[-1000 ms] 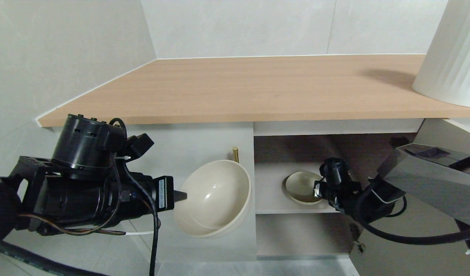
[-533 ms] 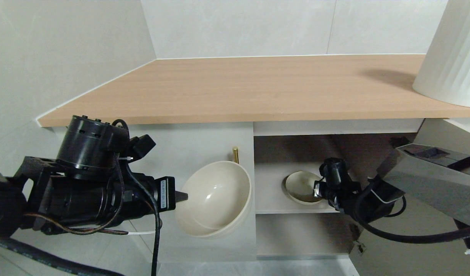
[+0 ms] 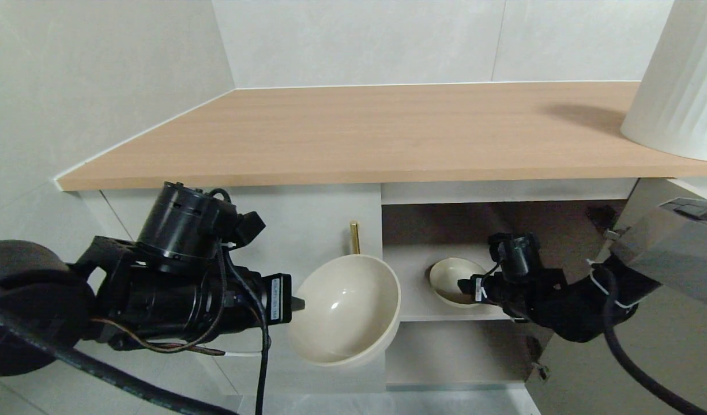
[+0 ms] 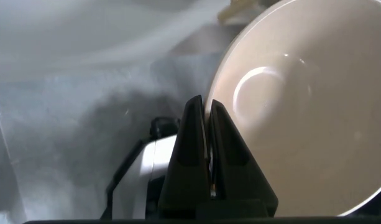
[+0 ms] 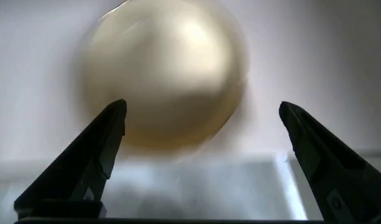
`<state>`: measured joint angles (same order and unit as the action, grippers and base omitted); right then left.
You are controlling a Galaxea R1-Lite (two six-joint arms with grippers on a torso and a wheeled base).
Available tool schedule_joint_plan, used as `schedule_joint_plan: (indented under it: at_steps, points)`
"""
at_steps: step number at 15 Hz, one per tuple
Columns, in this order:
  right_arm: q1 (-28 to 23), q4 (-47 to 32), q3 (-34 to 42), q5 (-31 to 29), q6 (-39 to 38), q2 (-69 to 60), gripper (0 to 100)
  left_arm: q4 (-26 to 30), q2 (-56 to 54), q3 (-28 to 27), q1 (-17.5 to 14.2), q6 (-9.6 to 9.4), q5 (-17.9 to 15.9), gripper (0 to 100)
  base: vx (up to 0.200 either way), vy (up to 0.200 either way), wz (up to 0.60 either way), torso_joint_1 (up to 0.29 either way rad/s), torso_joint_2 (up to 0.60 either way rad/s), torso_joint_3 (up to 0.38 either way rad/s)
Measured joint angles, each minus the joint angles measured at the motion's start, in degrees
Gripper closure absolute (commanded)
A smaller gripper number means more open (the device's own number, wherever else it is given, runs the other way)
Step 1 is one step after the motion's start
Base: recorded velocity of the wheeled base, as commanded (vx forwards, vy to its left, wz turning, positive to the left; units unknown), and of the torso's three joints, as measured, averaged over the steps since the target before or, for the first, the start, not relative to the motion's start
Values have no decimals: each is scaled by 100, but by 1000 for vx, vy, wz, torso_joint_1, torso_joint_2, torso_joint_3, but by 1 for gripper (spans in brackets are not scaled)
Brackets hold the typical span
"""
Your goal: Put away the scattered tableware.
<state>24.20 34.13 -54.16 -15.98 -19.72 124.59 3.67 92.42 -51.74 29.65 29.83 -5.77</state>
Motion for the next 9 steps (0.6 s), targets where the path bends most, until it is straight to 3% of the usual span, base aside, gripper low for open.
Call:
schedule_joint_plan:
  at_steps: [3, 8, 9]
  points:
    - [418, -688, 372, 380, 178, -833, 0, 65, 297, 15, 229, 13, 240, 100, 0, 0, 0, 0, 0, 0]
    - [1345, -2053, 544, 734, 218, -2192, 0, 73, 1073, 39, 634, -6, 1348, 100, 0, 0, 0, 0, 0, 0]
    - [1519, -2246, 555, 794, 211, -2374, 0, 76, 1202, 44, 717, -17, 1410, 100, 0, 0, 0, 0, 0, 0]
